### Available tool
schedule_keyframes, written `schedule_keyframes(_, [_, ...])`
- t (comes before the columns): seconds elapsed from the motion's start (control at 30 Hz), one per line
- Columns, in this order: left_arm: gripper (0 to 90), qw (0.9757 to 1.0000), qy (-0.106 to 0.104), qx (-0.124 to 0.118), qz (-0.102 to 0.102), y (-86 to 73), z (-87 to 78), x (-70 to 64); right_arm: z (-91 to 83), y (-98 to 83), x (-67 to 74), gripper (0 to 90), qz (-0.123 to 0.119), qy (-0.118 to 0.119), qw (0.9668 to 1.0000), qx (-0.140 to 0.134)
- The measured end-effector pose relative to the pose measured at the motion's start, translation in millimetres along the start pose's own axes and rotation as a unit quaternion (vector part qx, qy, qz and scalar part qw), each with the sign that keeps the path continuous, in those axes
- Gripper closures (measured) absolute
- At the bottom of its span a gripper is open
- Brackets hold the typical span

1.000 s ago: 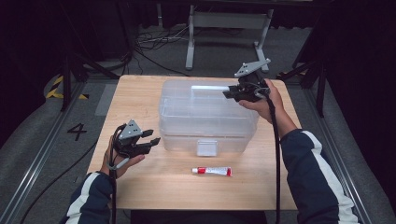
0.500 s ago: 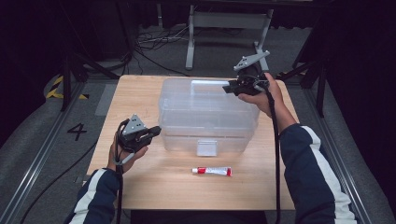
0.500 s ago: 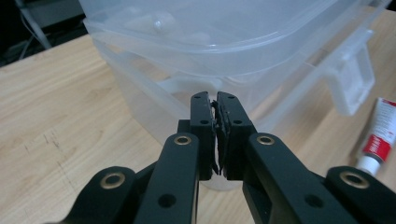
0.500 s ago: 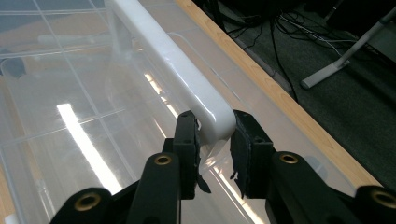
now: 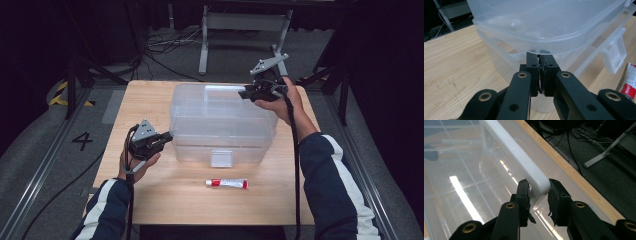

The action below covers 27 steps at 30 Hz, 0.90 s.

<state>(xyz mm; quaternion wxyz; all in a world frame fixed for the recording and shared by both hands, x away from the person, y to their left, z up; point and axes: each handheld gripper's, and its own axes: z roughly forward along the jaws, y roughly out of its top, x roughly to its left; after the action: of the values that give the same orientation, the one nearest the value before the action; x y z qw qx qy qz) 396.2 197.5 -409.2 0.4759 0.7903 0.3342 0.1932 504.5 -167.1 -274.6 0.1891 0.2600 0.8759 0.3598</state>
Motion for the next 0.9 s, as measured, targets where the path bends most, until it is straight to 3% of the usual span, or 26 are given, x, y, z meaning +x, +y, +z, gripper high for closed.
schedule_keyframes(0.1, [87.2,1.0,0.0,0.001,0.001,-0.3,-0.2,0.8,-6.1,-2.4,2.8,61.4,-0.009,-0.023,0.9997,-0.003])
schedule_keyframes(0.43, [87.3,1.0,0.002,0.002,0.005,0.1,-0.4,0.0,-45.9,-35.9,-0.6,53.8,-0.017,-0.052,0.9968,-0.057])
schedule_keyframes(0.63, [87.6,1.0,0.002,0.002,0.008,1.4,-0.5,0.9,-69.9,-73.0,-9.2,51.8,-0.009,-0.075,0.9934,-0.087])
schedule_keyframes(0.9, [87.4,0.9999,0.004,0.0,0.011,2.8,1.3,1.2,-79.1,-114.0,-16.0,50.5,0.01,-0.079,0.9917,-0.101])
